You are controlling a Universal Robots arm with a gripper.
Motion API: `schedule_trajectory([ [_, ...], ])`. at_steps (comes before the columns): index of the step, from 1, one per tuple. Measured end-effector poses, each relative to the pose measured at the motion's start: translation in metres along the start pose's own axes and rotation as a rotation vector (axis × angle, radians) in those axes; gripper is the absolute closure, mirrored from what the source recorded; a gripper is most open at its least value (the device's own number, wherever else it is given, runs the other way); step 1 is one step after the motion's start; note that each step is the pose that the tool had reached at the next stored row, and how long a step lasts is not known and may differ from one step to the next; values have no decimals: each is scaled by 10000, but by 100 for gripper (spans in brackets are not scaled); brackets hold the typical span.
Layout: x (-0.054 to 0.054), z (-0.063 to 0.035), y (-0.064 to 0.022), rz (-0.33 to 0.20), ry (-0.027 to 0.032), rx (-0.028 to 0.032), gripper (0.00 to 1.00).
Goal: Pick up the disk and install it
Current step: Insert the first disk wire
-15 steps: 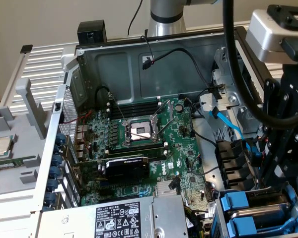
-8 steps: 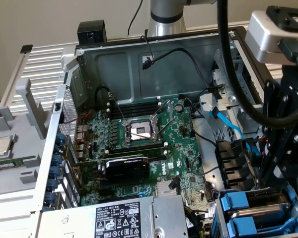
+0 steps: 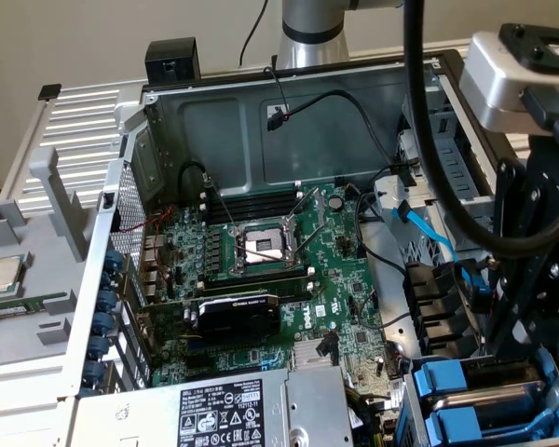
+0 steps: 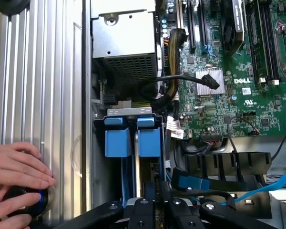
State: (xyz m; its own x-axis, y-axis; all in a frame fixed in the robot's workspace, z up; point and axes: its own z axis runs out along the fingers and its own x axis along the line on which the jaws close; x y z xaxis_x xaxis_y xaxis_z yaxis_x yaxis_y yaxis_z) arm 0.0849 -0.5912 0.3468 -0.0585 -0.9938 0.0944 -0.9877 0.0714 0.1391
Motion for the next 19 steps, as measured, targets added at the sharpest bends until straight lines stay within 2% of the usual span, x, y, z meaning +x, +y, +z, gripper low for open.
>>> schedule_trajectory([
  [4,2,5,6,28,-100,40,83],
  [7,4,12,23,68,-124,59,83],
  [10,3,14,30,106,-173,95,83],
  [12,4,16,29,136,-227,111,83],
  [13,5,18,30,152,-276,122,83],
  [19,53,28,26,230,-314,116,83],
])
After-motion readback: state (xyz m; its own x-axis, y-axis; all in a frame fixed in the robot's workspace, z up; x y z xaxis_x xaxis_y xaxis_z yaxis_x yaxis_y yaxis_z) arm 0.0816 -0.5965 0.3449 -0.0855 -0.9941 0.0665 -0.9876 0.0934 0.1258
